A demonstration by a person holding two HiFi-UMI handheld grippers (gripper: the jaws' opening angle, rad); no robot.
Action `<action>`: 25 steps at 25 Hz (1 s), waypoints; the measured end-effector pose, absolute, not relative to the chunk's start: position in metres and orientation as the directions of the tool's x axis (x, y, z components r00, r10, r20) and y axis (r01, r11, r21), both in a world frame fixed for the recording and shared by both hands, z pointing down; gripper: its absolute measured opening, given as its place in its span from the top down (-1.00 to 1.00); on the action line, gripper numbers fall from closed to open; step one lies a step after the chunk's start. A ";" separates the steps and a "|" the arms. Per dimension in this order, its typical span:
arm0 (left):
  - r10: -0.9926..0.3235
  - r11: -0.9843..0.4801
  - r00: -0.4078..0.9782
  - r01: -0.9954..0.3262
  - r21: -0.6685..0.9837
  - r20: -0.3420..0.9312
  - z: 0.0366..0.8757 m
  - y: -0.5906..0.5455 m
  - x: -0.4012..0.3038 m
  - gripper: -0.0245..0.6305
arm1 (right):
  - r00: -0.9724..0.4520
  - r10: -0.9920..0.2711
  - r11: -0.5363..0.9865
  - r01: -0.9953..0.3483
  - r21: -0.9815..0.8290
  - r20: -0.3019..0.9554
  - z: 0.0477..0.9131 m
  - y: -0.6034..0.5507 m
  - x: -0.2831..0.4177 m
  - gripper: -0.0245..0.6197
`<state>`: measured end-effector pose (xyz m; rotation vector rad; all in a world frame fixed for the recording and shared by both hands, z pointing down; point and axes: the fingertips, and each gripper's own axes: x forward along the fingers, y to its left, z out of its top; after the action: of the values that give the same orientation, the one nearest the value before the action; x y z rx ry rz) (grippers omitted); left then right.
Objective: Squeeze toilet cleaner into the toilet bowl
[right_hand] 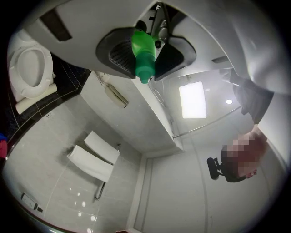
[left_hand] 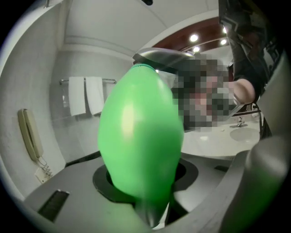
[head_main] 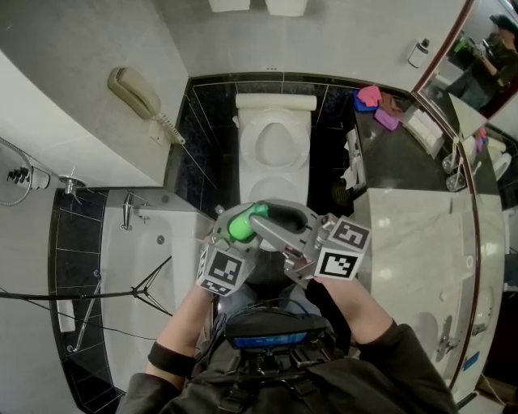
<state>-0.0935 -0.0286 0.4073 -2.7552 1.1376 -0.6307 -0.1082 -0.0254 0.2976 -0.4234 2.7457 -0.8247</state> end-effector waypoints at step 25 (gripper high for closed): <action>-0.224 -0.960 0.924 -0.263 0.091 0.311 0.388 0.025 -0.064 0.36 | -0.949 0.039 0.968 0.114 -0.224 -0.313 0.277 0.000 -0.105 0.47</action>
<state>-0.0637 0.0247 0.3879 -3.2096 0.4079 -0.4947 -0.1049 0.0004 0.2771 0.1120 2.8070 -0.3452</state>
